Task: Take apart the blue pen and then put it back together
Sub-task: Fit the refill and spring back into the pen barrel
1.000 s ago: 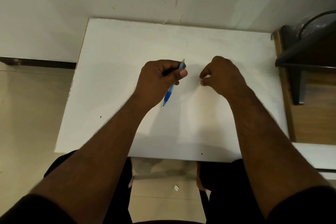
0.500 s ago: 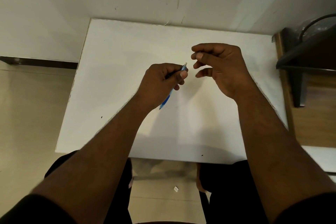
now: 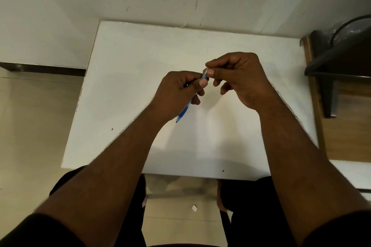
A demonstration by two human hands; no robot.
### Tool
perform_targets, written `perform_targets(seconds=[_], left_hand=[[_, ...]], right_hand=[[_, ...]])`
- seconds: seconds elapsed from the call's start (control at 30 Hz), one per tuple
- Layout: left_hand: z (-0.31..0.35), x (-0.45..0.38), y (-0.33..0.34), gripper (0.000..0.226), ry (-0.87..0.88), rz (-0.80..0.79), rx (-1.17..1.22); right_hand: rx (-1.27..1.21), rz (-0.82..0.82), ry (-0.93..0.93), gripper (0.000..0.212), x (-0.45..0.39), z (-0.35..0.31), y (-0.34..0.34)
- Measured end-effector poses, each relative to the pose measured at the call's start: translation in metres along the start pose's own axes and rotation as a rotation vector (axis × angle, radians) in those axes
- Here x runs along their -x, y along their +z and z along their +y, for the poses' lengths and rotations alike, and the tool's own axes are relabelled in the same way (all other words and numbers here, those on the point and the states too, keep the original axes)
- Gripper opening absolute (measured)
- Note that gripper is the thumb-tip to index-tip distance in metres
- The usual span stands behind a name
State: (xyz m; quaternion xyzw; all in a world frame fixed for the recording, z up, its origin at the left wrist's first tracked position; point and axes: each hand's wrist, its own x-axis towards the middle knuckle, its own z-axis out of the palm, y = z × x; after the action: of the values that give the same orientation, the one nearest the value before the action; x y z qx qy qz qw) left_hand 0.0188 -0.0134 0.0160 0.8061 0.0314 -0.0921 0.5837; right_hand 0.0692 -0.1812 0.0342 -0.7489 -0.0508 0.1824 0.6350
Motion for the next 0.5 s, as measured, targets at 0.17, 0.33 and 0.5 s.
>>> perform_targets(seconds=[0.17,0.33,0.5], left_hand=[[-0.001,0.0,0.002,0.016,-0.036,0.008,-0.023],[0.004,0.003,0.006,0.019,-0.074,0.028,0.017],[0.009,0.004,0.012,0.019,-0.135,0.062,0.081]], right_hand=[[0.068,-0.038,0.006,0.014,-0.001,0.003,-0.003],[0.095,-0.069,0.021,0.015,-0.002,0.004,-0.004],[0.097,-0.066,0.063,0.015,-0.002,0.003,-0.006]])
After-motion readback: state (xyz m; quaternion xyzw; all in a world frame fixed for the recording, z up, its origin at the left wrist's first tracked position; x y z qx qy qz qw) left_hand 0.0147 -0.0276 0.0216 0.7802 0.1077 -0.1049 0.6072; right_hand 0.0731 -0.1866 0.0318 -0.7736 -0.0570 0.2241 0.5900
